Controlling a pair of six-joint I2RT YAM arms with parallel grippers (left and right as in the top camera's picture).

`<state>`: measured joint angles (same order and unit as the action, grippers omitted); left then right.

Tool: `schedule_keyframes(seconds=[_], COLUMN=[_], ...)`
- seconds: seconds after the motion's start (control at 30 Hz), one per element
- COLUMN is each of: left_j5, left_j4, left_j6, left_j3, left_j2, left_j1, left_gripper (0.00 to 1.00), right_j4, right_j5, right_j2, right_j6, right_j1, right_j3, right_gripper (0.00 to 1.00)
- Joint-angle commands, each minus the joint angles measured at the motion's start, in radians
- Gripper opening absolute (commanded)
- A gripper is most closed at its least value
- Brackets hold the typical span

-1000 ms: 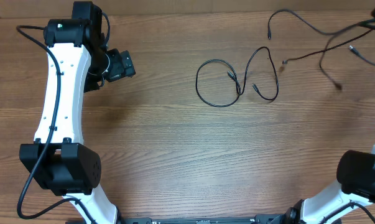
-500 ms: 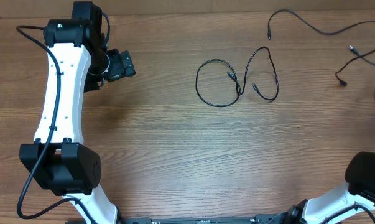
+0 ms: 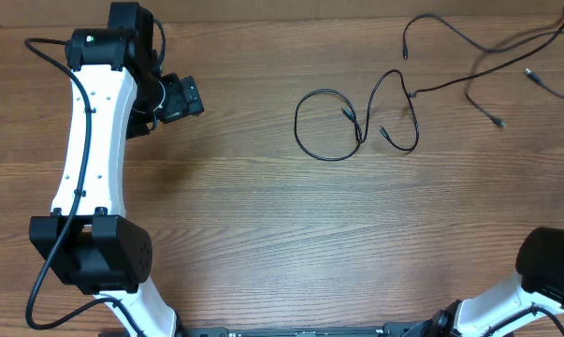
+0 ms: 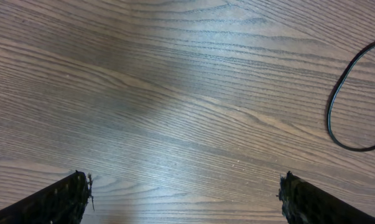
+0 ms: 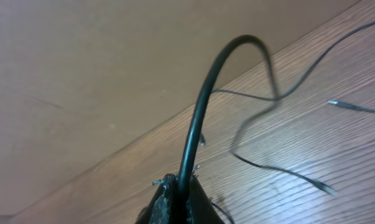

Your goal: Untangle cables

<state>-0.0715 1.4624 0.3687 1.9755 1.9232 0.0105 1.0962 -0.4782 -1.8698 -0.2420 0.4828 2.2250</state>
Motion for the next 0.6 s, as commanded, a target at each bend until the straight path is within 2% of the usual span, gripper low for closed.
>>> schedule_keyframes(seconds=[0.0, 0.17, 0.37, 0.57], left_j5=[-0.004, -0.004, -0.004, -0.004], left_j4=[-0.001, -0.001, -0.001, -0.001], left_j6=[0.021, 0.021, 0.021, 0.021], left_j3=[0.006, 0.006, 0.006, 0.006], left_j2=[0.001, 0.001, 0.001, 0.001], left_j1=[-0.003, -0.003, -0.003, -0.003], left_gripper=[0.99, 0.99, 1.00, 1.00], right_j4=[0.003, 0.014, 0.050, 0.072], right_j5=[0.062, 0.093, 0.354, 0.528], right_j2=[-0.035, -0.098, -0.156, -0.181], right_j6=[0.034, 0.034, -0.001, -0.047], right_j1=[0.007, 0.019, 0.025, 0.057], right_j3=[-0.008, -0.034, -0.060, -0.061], right_gripper=[0.04, 0.04, 0.04, 0.04])
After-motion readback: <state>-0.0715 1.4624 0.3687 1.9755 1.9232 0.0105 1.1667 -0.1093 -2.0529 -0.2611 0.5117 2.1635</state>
